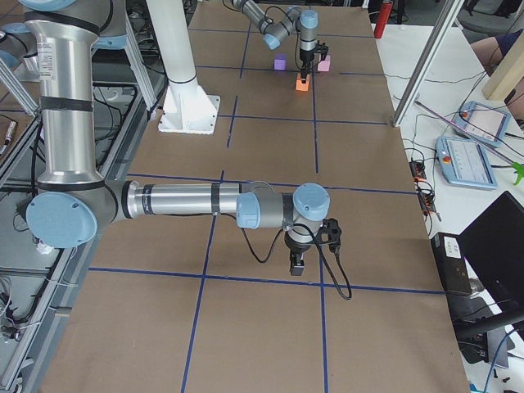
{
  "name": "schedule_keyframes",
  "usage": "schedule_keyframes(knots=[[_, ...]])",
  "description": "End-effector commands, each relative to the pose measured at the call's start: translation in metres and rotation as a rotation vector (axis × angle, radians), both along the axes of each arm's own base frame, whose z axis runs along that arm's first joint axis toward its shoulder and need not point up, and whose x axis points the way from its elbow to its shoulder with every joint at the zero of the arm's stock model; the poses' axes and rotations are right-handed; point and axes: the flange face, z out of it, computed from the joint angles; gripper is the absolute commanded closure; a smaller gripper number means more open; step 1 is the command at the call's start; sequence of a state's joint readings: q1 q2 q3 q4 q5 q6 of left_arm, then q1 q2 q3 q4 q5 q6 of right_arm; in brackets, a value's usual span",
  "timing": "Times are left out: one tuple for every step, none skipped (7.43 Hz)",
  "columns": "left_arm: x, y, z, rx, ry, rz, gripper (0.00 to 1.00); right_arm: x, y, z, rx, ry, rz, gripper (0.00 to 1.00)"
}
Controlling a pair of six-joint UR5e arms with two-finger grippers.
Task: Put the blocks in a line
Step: 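Close the left gripper on the orange cube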
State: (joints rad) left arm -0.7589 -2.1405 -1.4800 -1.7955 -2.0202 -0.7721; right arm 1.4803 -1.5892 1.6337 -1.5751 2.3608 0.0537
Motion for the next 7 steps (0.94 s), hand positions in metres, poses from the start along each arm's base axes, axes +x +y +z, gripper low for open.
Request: schedule_keyframes(knots=[[0.012,0.008,0.004,-0.004,-0.003,0.021,0.06,0.0,0.0,0.0,0.0,0.0,0.0,0.0],[0.015,0.01,0.007,-0.005,-0.006,0.026,0.14,0.0,0.0,0.0,0.0,0.0,0.0,0.0],[0.016,0.01,0.01,-0.011,-0.011,0.028,0.33,0.0,0.0,0.0,0.0,-0.001,0.0,0.0],[0.017,0.009,0.013,-0.006,-0.008,0.029,0.57,0.0,0.0,0.0,0.0,0.0,0.0,0.0],[0.012,0.007,0.009,0.001,-0.004,0.025,0.74,0.0,0.0,0.0,0.0,-0.001,0.0,0.0],[-0.015,-0.011,0.004,0.007,0.0,-0.017,0.77,0.0,0.0,0.0,0.001,0.0,0.0,0.0],[-0.05,-0.024,0.006,0.007,0.001,-0.065,0.77,0.0,0.0,0.0,0.001,0.0,0.0,0.0]])
